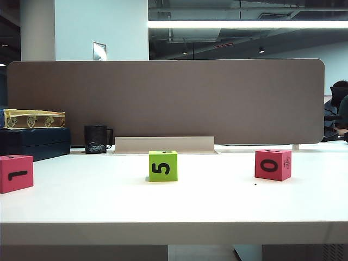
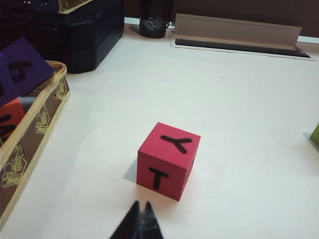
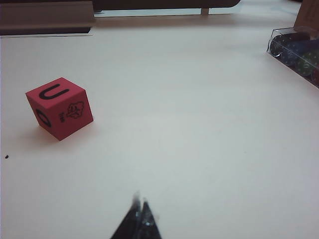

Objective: Select the appropriate blocks from the scattered letter blocks on the table and arrange them in a row to spell out "THU".

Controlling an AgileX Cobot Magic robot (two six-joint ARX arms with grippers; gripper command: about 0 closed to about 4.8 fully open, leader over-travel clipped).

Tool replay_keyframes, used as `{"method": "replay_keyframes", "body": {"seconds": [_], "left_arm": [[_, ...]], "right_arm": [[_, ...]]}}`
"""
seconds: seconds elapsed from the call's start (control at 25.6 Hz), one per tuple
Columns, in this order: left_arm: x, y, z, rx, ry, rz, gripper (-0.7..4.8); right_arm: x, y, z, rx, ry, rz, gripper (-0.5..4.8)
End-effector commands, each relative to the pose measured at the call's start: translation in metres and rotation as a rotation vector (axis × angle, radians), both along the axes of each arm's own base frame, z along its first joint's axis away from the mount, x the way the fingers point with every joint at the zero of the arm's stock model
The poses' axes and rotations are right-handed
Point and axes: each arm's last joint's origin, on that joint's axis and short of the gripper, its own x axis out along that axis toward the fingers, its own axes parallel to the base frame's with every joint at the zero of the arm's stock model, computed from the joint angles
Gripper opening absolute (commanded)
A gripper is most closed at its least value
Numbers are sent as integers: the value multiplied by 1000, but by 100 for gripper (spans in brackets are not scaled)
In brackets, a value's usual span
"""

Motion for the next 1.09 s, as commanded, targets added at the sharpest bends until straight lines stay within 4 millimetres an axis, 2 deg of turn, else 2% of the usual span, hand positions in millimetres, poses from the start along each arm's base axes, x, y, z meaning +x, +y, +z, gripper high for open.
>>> {"method": "replay_keyframes", "body": {"seconds": [0.04,0.16,0.27,0.47,0.74,1.06,1.09], "left_arm": [[0,0,0,-6,4,-4,-5],[0,0,0,-27,3,-1,-5],[0,-2,0,-86,8,-73,-4],[0,-4,3,-111,-12,-123,-5],[-1,-4,13,-244,-60,-126,-5],[-9,-4,47,-243,-126,-137,-5],[-12,-5,56,-243,-134,-138,-5]], "right_arm": [[0,2,0,36,-19,50,-4],[0,4,1,98,-27,124,-4],[-1,9,3,127,-36,285,-4],[-1,9,4,131,-40,297,-4],[-1,10,8,312,-36,288,-5],[-13,9,59,341,-175,306,-5],[-17,9,72,336,-213,313,-5]]}}
